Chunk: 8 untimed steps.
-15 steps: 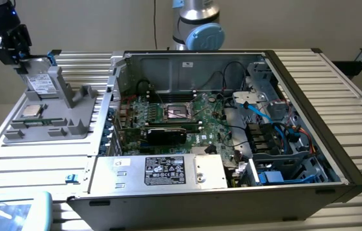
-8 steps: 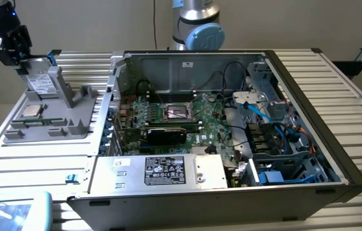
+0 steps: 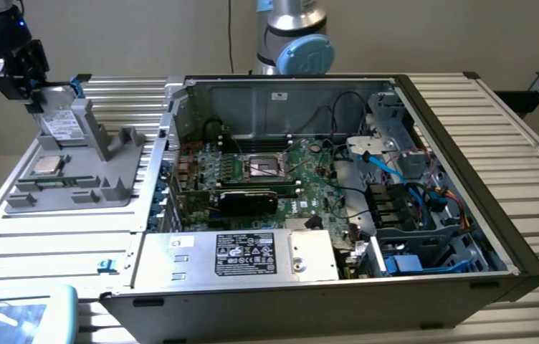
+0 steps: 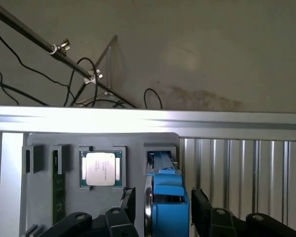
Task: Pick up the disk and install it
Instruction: 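Pick up the disk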
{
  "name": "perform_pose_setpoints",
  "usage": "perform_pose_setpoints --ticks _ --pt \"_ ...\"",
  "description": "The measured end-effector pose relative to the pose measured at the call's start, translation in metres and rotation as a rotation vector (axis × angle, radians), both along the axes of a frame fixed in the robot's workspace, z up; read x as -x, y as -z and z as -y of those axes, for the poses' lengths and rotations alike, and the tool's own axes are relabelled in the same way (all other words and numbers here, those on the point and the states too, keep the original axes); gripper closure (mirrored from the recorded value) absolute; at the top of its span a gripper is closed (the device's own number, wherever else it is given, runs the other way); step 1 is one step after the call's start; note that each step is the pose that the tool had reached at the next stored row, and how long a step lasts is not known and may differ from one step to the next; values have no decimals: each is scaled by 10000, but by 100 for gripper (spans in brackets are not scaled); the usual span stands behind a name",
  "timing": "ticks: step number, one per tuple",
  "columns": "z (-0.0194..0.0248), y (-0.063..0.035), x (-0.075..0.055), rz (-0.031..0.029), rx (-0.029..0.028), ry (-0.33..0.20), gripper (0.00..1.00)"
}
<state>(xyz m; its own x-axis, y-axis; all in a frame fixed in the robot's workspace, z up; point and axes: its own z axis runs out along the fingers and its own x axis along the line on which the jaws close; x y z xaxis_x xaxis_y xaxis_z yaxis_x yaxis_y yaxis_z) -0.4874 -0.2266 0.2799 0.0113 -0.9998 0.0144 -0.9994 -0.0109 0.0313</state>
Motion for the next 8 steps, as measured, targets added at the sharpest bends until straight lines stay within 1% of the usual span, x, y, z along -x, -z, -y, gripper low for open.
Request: perform_pose_setpoints --ticks 3,8 --pt "0 25 0 0 -54 1 43" --pt "0 47 0 0 -97 2 43"
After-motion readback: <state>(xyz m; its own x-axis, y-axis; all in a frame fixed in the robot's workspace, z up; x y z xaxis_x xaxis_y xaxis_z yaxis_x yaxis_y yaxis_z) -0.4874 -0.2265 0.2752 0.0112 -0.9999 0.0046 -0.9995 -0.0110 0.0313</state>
